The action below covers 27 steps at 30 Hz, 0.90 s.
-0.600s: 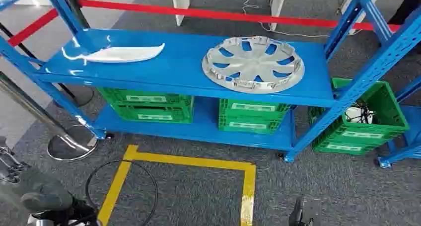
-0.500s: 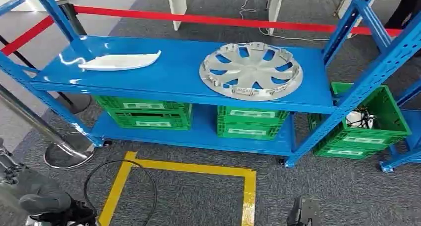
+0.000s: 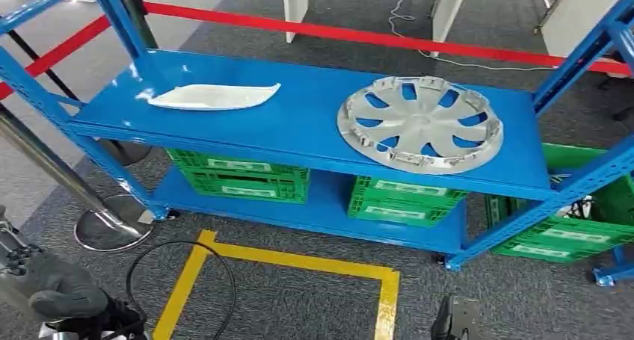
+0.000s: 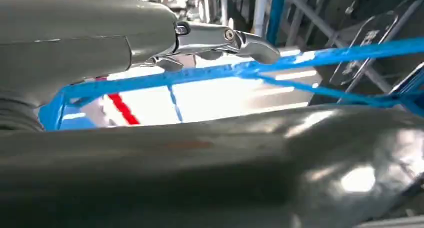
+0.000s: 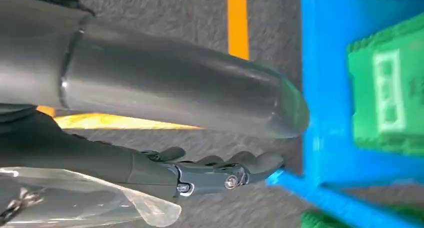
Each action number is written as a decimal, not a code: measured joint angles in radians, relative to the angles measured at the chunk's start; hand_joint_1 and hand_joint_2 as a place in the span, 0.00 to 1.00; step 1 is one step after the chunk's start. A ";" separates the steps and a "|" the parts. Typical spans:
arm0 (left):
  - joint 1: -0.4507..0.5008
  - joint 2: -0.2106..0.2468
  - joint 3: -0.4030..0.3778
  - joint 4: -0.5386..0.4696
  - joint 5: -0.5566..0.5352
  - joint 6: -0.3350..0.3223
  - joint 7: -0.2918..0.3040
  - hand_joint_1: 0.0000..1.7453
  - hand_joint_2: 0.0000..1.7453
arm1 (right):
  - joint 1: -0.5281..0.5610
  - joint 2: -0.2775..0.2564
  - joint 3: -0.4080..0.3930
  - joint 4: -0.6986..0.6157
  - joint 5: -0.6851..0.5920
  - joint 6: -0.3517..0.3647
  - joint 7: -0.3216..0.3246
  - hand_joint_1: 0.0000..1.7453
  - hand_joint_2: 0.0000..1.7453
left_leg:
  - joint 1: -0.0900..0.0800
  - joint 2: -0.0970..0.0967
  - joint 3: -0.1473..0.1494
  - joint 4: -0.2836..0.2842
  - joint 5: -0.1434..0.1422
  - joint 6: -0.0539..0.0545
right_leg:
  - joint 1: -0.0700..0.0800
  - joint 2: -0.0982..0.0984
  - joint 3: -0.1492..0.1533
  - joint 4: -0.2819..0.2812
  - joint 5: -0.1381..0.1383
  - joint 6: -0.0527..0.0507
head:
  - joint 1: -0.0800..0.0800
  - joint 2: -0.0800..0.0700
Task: Take the parts from the cabinet and place them on the table.
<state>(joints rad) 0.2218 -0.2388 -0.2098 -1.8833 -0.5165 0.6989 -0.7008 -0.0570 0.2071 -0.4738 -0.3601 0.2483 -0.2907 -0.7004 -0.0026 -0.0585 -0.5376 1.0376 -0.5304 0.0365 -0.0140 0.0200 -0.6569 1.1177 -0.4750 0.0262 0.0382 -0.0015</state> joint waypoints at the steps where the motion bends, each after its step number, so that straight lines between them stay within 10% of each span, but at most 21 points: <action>1: 0.000 0.000 0.000 0.000 0.000 0.000 0.000 0.00 0.00 | 0.001 -0.001 0.000 0.001 0.000 0.000 0.000 0.00 0.00 | 0.004 -0.007 0.001 -0.002 -0.009 -0.003 | -0.003 0.043 0.013 -0.025 0.007 -0.006 | -0.003 0.000; 6: -0.002 0.000 0.000 -0.007 0.000 0.001 0.000 0.00 0.00 | -0.012 -0.001 0.000 0.003 0.000 0.000 0.000 0.00 0.00 | 0.008 -0.046 0.003 -0.013 -0.015 -0.035 | -0.006 0.020 0.067 -0.095 -0.011 -0.023 | 0.000 0.000; 8: -0.007 0.002 0.000 -0.008 -0.001 0.001 0.000 0.00 0.00 | -0.014 -0.001 0.000 0.003 0.005 0.000 -0.002 0.00 0.00 | 0.008 0.022 -0.032 0.059 -0.052 -0.047 | -0.007 0.002 0.089 -0.116 -0.017 -0.029 | -0.010 0.000; 12: -0.006 0.006 0.000 -0.008 0.000 0.001 0.000 0.00 0.00 | -0.010 -0.001 -0.001 0.005 0.008 0.000 0.000 0.00 0.00 | 0.016 0.046 -0.162 0.268 -0.090 -0.064 | -0.006 -0.042 0.115 -0.117 -0.038 -0.032 | -0.011 0.000; 16: -0.006 0.008 0.000 -0.008 -0.005 0.001 0.000 0.00 0.00 | -0.013 0.000 -0.001 0.005 -0.006 0.022 0.000 0.00 0.00 | 0.017 0.059 -0.061 0.012 0.076 -0.053 | -0.006 -0.057 0.149 -0.117 -0.061 -0.020 | -0.011 0.000; 21: -0.003 0.007 0.001 -0.014 -0.003 0.000 0.000 0.00 0.00 | -0.014 0.002 -0.001 0.005 -0.015 0.038 0.000 0.00 0.00 | 0.010 0.057 -0.045 -0.021 0.054 -0.028 | -0.002 -0.063 0.151 -0.122 -0.068 0.011 | -0.010 0.000; 23: -0.006 0.005 0.000 -0.016 -0.003 0.000 0.000 0.00 0.00 | -0.014 0.002 -0.001 0.004 -0.015 0.039 -0.001 0.00 0.00 | 0.015 0.057 -0.030 -0.033 0.056 -0.017 | -0.005 -0.037 0.122 -0.069 -0.107 0.017 | -0.005 0.000; 27: -0.004 0.005 0.000 -0.016 0.002 0.000 0.000 0.00 0.00 | -0.006 0.002 -0.001 0.004 -0.014 0.039 0.000 0.00 0.00 | 0.013 0.051 -0.027 -0.033 0.047 -0.007 | -0.006 -0.023 -0.035 0.194 -0.179 0.023 | -0.005 0.000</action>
<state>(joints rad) 0.2177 -0.2338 -0.2098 -1.8997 -0.5150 0.6992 -0.7008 -0.0629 0.2094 -0.4749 -0.3563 0.2338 -0.2518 -0.7008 0.0103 -0.0077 -0.5643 1.0046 -0.4833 0.0296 -0.0196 -0.0031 -0.6923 1.3120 -0.6540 0.0495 0.0336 -0.0015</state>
